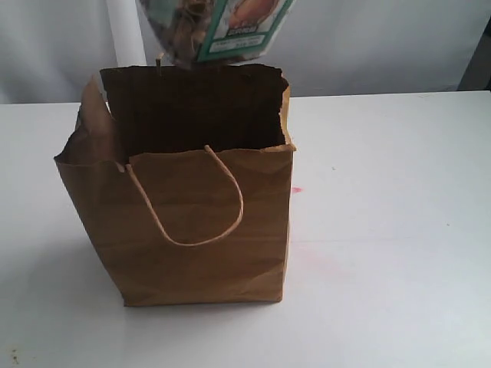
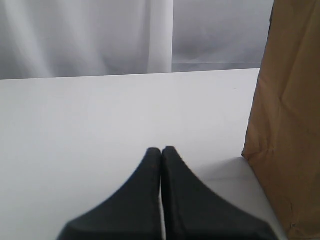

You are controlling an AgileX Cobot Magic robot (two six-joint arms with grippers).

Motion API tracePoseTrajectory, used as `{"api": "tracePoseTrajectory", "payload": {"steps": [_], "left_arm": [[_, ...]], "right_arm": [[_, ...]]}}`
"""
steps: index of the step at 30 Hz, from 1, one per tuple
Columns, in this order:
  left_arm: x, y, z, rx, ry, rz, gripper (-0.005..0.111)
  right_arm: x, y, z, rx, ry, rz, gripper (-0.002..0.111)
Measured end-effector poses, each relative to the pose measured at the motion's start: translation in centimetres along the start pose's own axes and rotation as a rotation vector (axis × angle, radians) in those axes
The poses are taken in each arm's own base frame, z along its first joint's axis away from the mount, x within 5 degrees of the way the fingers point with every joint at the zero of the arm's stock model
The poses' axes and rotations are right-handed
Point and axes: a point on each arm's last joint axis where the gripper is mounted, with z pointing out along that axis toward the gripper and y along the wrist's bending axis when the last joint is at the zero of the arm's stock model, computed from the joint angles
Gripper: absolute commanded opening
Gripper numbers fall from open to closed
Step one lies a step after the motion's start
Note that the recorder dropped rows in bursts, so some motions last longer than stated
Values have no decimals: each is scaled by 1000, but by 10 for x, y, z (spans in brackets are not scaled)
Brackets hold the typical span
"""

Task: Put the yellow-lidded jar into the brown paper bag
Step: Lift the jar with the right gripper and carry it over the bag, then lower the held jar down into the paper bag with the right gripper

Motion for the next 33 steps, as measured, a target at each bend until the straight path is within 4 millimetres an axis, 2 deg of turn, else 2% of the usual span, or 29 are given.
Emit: {"api": "tracePoseTrajectory", "payload": {"steps": [4,8,16,19,25,33], "left_arm": [[0,0,0,0,0,0,1],[0,0,0,0,0,0,1],[0,0,0,0,0,0,1],[0,0,0,0,0,0,1],[0,0,0,0,0,0,1],[0,0,0,0,0,0,1]], "right_arm": [[0,8,6,-36,5,-4,0],[8,8,30,-68,51,9,0],[37,-8,91,-66,153,48,0],[47,-11,107,-67,180,56,0],[59,-14,123,-80,227,71,0],[108,-20,175,-128,398,142,0]]}}
